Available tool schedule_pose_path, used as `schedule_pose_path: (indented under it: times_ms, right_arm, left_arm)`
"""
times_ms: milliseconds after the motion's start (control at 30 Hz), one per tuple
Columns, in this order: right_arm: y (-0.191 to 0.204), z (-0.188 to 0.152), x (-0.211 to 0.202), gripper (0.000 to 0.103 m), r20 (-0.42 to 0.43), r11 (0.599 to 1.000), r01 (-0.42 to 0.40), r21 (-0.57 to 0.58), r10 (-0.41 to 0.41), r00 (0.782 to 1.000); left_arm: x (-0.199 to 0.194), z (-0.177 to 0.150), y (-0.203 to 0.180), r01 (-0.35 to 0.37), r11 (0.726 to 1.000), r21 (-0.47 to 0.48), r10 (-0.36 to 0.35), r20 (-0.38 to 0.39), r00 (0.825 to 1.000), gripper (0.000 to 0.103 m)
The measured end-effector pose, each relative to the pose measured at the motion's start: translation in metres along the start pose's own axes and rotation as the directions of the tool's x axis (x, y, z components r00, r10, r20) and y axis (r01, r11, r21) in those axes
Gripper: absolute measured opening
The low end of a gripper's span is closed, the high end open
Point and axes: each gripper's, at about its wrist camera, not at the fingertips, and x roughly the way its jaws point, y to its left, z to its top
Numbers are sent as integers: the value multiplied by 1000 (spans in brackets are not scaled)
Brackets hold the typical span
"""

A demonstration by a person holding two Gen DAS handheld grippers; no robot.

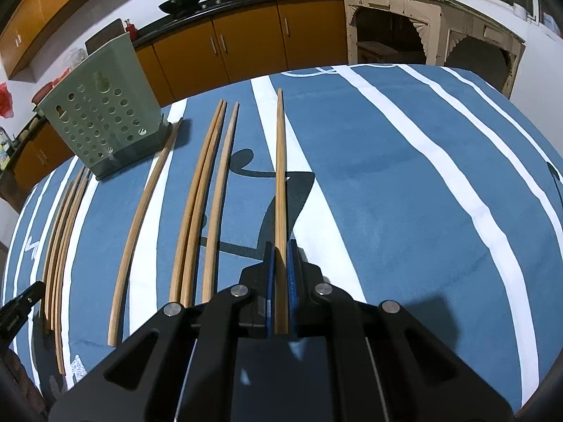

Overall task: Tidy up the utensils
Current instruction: 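Grasp a wooden chopstick with the left tool while the right tool grasps another chopstick, then lift the chopsticks with both tools and carry them over the green holder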

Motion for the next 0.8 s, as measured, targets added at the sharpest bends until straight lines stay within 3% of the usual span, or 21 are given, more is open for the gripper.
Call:
schedule_pose_path:
  times_ms: [133,233,700,800]
  right_arm:
    - [-3,3,3,8,7,1000,-2,10,2,1000]
    - [-3,1,1,8,0,1000,-10,16,10,1000]
    - [-3,-11,-10,8,3,999,-42,-4,42,999]
    - [-3,-8,-23,8,43,999,-43,-19,44,998]
  left_arm:
    - [8,13,15,-27,999,-25,27,18,999,8]
    - [7,15,23,-9,999,-39,9,10,1000,8]
    - [-14,-18,23,-10,1000,-14,10,27,1000,8]
    - [-19,-16,26,3,1000,-19,-3,19,1000,8]
